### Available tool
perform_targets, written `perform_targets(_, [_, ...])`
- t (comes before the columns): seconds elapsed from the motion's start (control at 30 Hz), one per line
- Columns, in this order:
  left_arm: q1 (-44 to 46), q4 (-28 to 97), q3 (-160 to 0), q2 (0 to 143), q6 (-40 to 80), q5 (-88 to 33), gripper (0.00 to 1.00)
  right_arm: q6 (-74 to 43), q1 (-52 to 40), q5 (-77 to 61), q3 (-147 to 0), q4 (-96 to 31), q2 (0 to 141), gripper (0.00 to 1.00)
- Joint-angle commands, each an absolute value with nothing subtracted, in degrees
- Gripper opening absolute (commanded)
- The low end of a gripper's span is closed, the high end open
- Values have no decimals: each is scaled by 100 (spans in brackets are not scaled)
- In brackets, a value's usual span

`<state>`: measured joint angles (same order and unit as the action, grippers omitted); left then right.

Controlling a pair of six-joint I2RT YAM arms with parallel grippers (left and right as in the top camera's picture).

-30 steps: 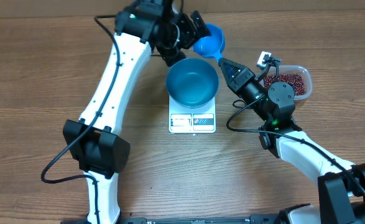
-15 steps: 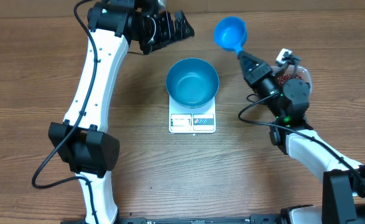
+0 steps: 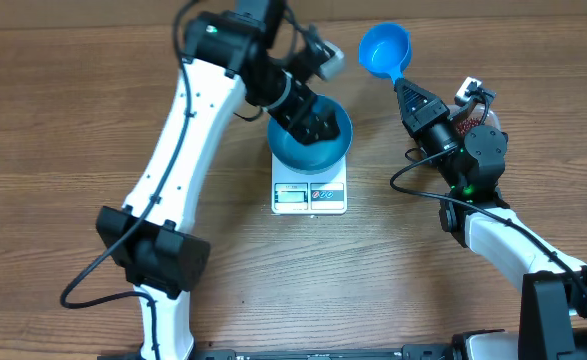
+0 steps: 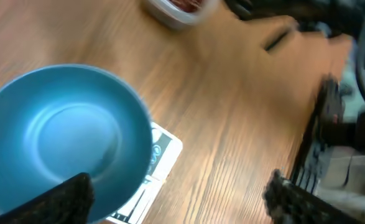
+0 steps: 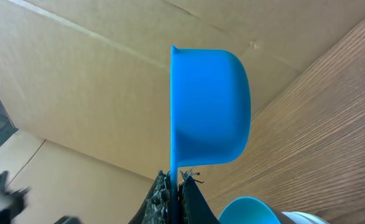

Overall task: Scoop item into bowl and weigh 150g on scale
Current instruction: 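Open the left gripper and release the scoop to the right gripper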

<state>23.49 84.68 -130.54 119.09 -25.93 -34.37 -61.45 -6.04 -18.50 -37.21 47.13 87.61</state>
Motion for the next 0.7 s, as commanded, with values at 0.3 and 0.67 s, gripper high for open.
perform_targets(0.3, [3022,8552,-13174,11743,-3465,-3118,91,-6095,-591,-1804,-3778,4755,8724,4])
perform_targets(0.67, [3111,8455,-13174,11747,-3454,-3087,100,-5859,-591,-1806,-3778,4652,8724,4])
